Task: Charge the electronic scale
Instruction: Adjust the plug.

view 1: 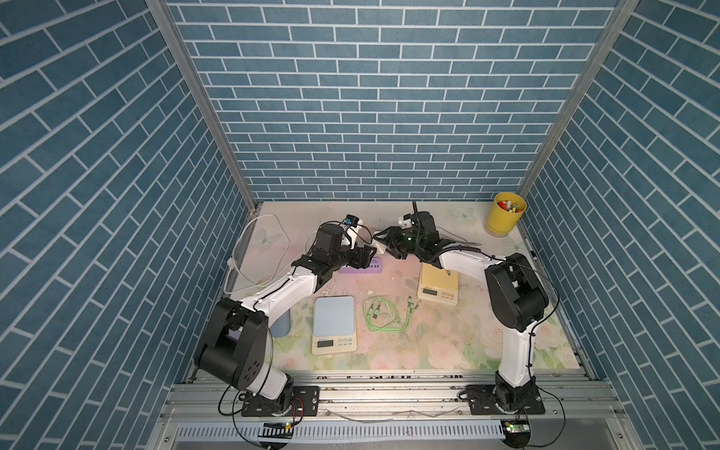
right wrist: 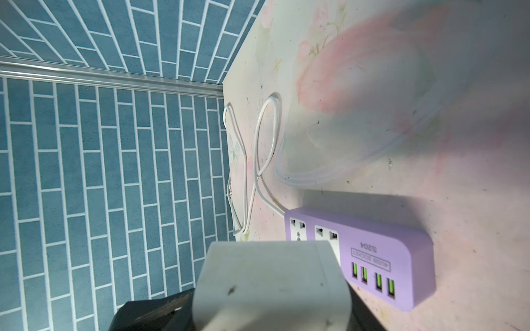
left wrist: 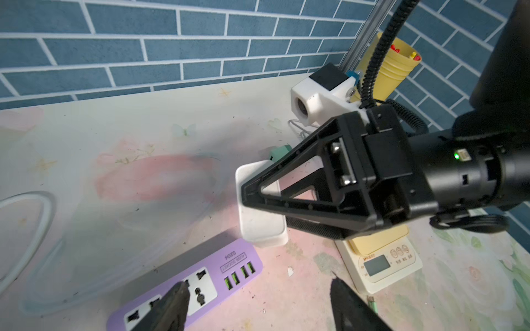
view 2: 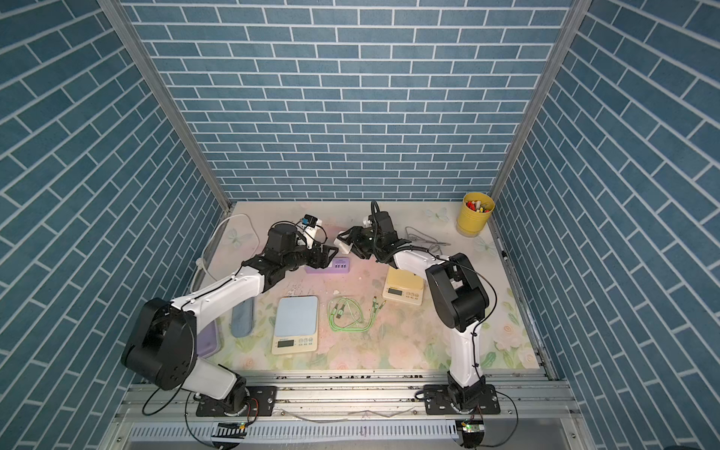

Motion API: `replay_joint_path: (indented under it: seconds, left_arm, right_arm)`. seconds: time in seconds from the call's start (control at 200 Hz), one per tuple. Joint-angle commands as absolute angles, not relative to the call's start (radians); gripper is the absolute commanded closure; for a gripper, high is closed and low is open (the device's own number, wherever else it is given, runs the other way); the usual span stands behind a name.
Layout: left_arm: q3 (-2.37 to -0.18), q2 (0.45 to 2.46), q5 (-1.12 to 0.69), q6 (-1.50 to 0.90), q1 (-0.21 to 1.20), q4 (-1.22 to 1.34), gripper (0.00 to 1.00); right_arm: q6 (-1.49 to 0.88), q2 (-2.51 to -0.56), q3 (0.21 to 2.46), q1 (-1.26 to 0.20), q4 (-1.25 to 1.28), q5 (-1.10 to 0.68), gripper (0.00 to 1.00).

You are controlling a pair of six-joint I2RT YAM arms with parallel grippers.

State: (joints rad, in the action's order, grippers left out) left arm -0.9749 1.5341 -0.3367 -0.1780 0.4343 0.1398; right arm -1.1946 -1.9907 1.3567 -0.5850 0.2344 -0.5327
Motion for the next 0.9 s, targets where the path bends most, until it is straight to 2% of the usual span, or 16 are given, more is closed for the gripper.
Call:
replay_joint_path:
  seconds: [0.0, 0.485, 0.555, 0.76, 0.805, 0.83, 0.895]
  left_arm:
    - [-0.977, 1.574, -0.367, -0.216, 0.444, 0.268, 0.22]
    - [-1.026, 1.697, -0.336, -0.217, 0.444, 0.357, 0.38]
    - [-1.042, 1.708, -0.337, -0.215, 0.442, 0.350, 0.47]
    - [-1.058, 1.714, -0.355, -0.241, 0.426, 0.355, 0.87]
    - [-1.061, 1.714, -0.362, -0.241, 0.422, 0.342, 0.95]
    - [-1.064, 1.714, -0.361, -0.242, 0.422, 0.332, 1.00]
    - [-1.062, 1.708, -0.346, -0.235, 0.420, 0.302, 1.00]
  right_arm:
    - [-1.298, -1.983, 1.384, -0.598, 0.318, -0.529, 0.68]
    - [-1.403, -2.008, 1.371, -0.623, 0.410, -0.610, 0.68]
    - [-1.402, -2.008, 1.371, -0.628, 0.409, -0.614, 0.68]
    - [-1.401, -2.014, 1.368, -0.632, 0.408, -0.626, 0.66]
    - [-1.398, -2.015, 1.367, -0.632, 0.409, -0.627, 0.62]
    - [-1.393, -2.014, 1.371, -0.632, 0.406, -0.630, 0.54]
    - [-1.358, -2.008, 1.382, -0.626, 0.373, -0.632, 0.35]
